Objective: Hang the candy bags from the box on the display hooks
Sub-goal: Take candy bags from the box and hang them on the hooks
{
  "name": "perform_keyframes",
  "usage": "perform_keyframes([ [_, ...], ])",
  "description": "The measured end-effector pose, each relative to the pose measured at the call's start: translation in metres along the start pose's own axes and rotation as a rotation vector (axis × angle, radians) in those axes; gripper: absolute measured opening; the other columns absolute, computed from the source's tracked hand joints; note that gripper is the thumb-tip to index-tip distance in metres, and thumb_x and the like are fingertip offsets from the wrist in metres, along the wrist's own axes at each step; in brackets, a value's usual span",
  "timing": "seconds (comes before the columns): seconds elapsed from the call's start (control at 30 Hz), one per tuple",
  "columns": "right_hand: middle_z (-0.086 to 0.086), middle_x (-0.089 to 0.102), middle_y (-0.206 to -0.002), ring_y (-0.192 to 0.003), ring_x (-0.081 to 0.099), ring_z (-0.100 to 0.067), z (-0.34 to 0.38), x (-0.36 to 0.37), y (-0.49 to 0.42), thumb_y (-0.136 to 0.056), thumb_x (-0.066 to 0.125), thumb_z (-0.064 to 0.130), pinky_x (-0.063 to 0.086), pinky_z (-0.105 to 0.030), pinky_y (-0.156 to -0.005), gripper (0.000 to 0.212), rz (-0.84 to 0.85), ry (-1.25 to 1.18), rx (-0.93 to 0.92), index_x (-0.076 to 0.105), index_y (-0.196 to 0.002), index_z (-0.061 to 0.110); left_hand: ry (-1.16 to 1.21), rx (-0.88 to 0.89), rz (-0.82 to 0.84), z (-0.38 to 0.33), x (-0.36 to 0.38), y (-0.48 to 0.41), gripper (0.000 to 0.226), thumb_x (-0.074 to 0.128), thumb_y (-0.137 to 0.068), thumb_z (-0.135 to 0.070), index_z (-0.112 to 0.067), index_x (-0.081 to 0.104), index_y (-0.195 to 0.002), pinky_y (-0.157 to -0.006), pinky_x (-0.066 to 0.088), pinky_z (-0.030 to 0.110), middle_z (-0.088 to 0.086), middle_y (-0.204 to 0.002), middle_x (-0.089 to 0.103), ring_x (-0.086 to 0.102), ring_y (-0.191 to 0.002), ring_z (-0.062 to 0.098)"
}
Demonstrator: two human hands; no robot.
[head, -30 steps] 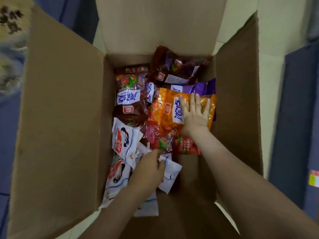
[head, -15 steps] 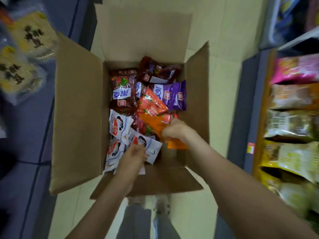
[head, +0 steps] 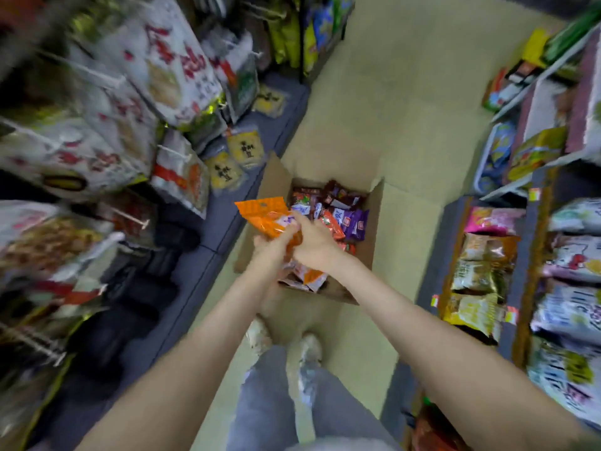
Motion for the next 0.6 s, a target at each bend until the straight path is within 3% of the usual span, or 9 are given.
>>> perform_keyframes([
  [0.07, -0.020, 0.038, -0.133, -0.129, 0.035, -0.038, 0.047, 0.006, 0.028, -0.081, 0.051, 0.009, 0.034, -0.038, -0.106, 0.076, 0.018, 0.084, -0.113, 0.019, -0.149, 0.023, 0.190, 0.031, -0.069, -0.021, -0.019, 0.041, 0.102, 0.085, -0.046, -0.066, -0.020, 0.045, -0.128, -0.086, 0.054, 0.051, 0.013, -0.120, 0.065, 0.068, -0.099, 0.030],
  [0.13, -0.018, 0.037, -0.129, -0.128, 0.034, -0.038, 0.091, 0.020, 0.056, -0.080, 0.055, 0.016, 0.034, -0.040, -0.105, 0.078, 0.086, 0.203, -0.240, 0.016, -0.148, 0.019, 0.394, 0.090, -0.188, -0.034, -0.053, 0.074, 0.073, 0.075, -0.074, -0.046, -0.020, 0.036, -0.130, -0.071, 0.057, 0.039, 0.015, -0.116, 0.066, 0.068, -0.098, 0.030],
  [0.17, -0.017, 0.034, -0.132, -0.130, 0.031, -0.036, 0.110, 0.028, 0.068, -0.080, 0.058, 0.021, 0.034, -0.041, -0.105, 0.083, 0.157, 0.262, -0.289, 0.012, -0.149, 0.020, 0.444, 0.121, -0.222, -0.037, -0.073, 0.087, 0.066, 0.072, -0.079, -0.039, -0.018, 0.037, -0.130, -0.065, 0.057, 0.037, 0.016, -0.116, 0.065, 0.067, -0.098, 0.032],
  [0.23, -0.012, 0.021, -0.146, -0.140, 0.018, -0.032, 0.145, 0.039, 0.090, -0.084, 0.062, 0.038, 0.028, -0.042, -0.110, 0.090, 0.324, 0.269, -0.341, 0.004, -0.151, 0.026, 0.431, 0.208, -0.270, -0.046, -0.120, 0.117, 0.062, 0.072, -0.076, -0.034, -0.014, 0.044, -0.128, -0.065, 0.059, 0.044, 0.020, -0.119, 0.064, 0.067, -0.098, 0.036],
  [0.3, -0.007, 0.014, -0.154, -0.143, 0.016, -0.026, 0.186, 0.041, 0.111, -0.084, 0.060, 0.054, 0.027, -0.041, -0.112, 0.086, 0.375, 0.158, -0.390, 0.009, -0.150, 0.031, 0.363, 0.317, -0.240, -0.058, -0.165, 0.154, 0.045, 0.063, -0.087, -0.021, -0.011, 0.051, -0.129, -0.069, 0.058, 0.045, 0.020, -0.119, 0.064, 0.066, -0.097, 0.036],
  [0.4, -0.001, 0.028, -0.148, -0.133, 0.034, -0.020, 0.252, 0.046, 0.139, -0.086, 0.059, 0.051, 0.035, -0.031, -0.099, 0.080, 0.282, 0.006, -0.456, 0.017, -0.149, 0.023, 0.308, 0.440, -0.211, -0.077, -0.227, 0.220, 0.035, 0.057, -0.092, -0.010, -0.014, 0.055, -0.127, -0.076, 0.057, 0.044, 0.013, -0.115, 0.068, 0.067, -0.095, 0.032],
  [0.53, 0.010, 0.048, -0.135, -0.117, 0.054, -0.014, 0.326, 0.089, 0.179, -0.090, 0.058, 0.042, 0.044, -0.038, -0.099, 0.056, 0.489, -0.224, -0.513, 0.034, -0.138, 0.030, 0.299, 0.559, -0.163, -0.090, -0.303, 0.302, 0.038, 0.062, -0.088, -0.008, -0.016, 0.055, -0.125, -0.075, 0.056, 0.040, 0.008, -0.112, 0.070, 0.069, -0.095, 0.028],
  [0.6, 0.006, 0.061, -0.125, -0.106, 0.063, -0.011, 0.358, 0.111, 0.198, -0.090, 0.060, 0.034, 0.050, -0.031, -0.087, 0.043, 0.515, -0.263, -0.592, 0.046, -0.131, 0.027, 0.323, 0.615, -0.153, -0.097, -0.336, 0.337, 0.039, 0.062, -0.087, -0.008, -0.013, 0.055, -0.126, -0.069, 0.057, 0.035, 0.010, -0.111, 0.070, 0.070, -0.092, 0.025],
])
Point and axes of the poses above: each hand's wrist, its own y-axis away from the middle knuckle, its own x-axis out of the palm, z = x × y, the point moved 5 cm from there along -y, towards the middle knuckle
